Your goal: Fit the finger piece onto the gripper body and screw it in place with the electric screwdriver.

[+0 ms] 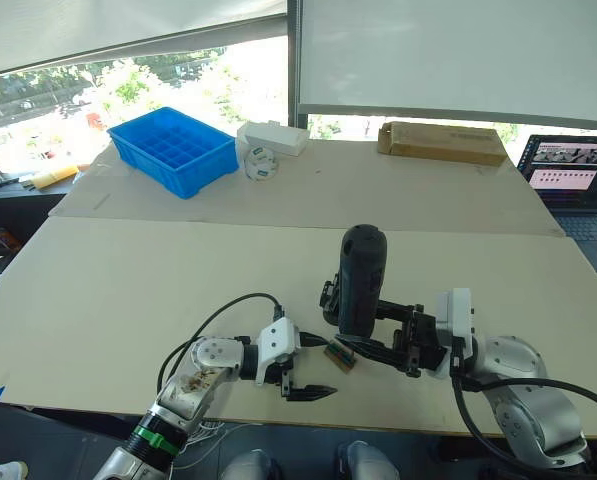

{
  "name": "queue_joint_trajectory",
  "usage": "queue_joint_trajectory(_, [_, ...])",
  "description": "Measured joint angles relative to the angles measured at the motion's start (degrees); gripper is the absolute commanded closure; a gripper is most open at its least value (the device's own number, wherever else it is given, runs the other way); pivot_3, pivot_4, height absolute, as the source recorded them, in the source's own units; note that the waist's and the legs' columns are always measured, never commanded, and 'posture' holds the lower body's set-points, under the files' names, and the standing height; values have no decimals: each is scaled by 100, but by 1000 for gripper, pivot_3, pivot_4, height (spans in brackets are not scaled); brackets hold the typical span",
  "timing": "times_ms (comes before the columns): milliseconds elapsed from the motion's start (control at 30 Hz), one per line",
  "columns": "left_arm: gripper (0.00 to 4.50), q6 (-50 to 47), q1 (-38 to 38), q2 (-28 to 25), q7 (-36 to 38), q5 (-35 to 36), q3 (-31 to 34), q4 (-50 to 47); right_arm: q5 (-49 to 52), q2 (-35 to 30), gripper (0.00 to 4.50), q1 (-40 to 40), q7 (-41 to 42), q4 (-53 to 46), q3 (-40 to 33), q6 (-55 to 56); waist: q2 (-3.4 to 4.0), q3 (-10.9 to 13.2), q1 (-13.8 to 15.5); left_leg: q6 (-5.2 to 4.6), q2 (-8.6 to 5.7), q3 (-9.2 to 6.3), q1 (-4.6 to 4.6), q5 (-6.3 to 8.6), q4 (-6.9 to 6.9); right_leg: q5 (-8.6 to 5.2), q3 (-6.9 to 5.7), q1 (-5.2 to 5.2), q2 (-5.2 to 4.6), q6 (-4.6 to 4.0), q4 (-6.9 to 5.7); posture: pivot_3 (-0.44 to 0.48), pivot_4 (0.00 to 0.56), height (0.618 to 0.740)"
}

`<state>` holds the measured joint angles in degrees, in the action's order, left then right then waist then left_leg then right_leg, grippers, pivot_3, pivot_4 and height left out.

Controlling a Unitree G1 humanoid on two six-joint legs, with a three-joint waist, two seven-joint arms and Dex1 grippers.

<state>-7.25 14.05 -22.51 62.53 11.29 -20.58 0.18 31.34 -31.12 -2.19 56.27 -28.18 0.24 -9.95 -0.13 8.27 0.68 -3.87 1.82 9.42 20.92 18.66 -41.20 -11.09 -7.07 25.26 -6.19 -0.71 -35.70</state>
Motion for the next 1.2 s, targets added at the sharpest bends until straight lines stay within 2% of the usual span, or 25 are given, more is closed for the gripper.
queue_joint_trajectory(333, [0,-193,20,-63,-29,52,73,-73,180,-157,2589,-8,-6,-27,-57,-59,0,0,0,0,0,0,5,0,0,0,0,4,-1,0,0,0,150,740])
queue_joint_trajectory(700, [0,-461,-101,-256,-21,611,541,-534,631,-287,2589,-123,-166,-349,-323,-346,-2,2,0,0,0,-4,16,0,-5,0,0,10,-2,0,0,0,150,740])
queue_joint_trajectory(900, [0,-412,2,-391,379,990,906,-334,967,-432,2589,-160,-319,-586,-523,-576,-4,3,0,1,0,-4,17,0,-6,0,-3,11,0,0,0,0,150,740])
queue_joint_trajectory(1067, [0,-354,2,-385,823,1589,1297,-258,1456,-697,2589,-305,-600,-806,-1034,-848,-7,5,1,1,0,-3,18,0,-8,0,-3,11,0,0,0,0,150,740])
queue_joint_trajectory(1200, [0,-395,2,-366,911,1839,1420,-260,1747,-872,2589,-423,-727,-841,-1330,-994,-9,7,1,1,-1,-4,17,0,-8,0,-2,9,2,0,1,0,150,740])
